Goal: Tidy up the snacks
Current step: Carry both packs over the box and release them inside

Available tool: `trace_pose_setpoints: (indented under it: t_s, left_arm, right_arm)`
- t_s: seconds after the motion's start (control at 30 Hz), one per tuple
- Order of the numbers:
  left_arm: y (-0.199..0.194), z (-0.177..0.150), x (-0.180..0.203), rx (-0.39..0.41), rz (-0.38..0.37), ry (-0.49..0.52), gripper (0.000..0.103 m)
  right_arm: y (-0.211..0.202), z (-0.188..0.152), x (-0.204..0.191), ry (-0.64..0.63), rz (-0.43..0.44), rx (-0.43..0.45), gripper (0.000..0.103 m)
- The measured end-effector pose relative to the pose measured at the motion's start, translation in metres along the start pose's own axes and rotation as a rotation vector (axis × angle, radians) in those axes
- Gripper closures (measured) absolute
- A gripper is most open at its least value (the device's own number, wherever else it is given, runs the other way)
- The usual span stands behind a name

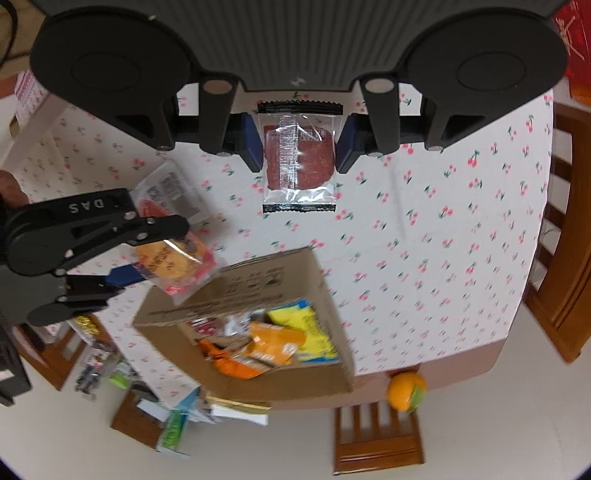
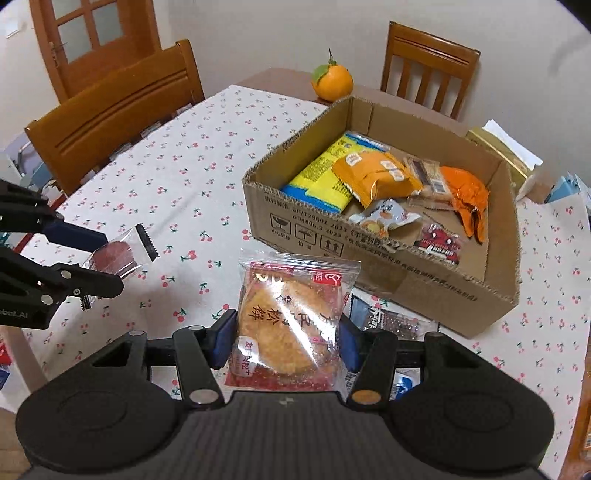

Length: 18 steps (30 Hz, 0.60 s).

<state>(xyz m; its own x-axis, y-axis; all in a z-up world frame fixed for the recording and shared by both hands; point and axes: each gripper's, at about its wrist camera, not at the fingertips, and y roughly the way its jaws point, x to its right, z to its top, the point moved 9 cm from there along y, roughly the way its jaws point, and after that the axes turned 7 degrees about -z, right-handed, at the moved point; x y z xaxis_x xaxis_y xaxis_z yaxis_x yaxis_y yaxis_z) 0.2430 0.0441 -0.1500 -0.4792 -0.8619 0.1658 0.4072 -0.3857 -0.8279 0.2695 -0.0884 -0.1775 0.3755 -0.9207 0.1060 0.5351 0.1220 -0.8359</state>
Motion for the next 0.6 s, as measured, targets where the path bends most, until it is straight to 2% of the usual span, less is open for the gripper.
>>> trace_pose_setpoints:
  t_s: [0.3,0.6]
  left_arm:
    - [-0.014,0.025,0.028,0.037,-0.057,0.060,0.061]
    - [-0.013,0.043,0.043,0.075,-0.076,0.076,0.061]
  right_arm:
    - [-0.029,0.017,0.017,0.000,-0.005,0.063,0.042]
    - [-0.036,0.047,0.062,0.028,-0.070,0.128,0.042]
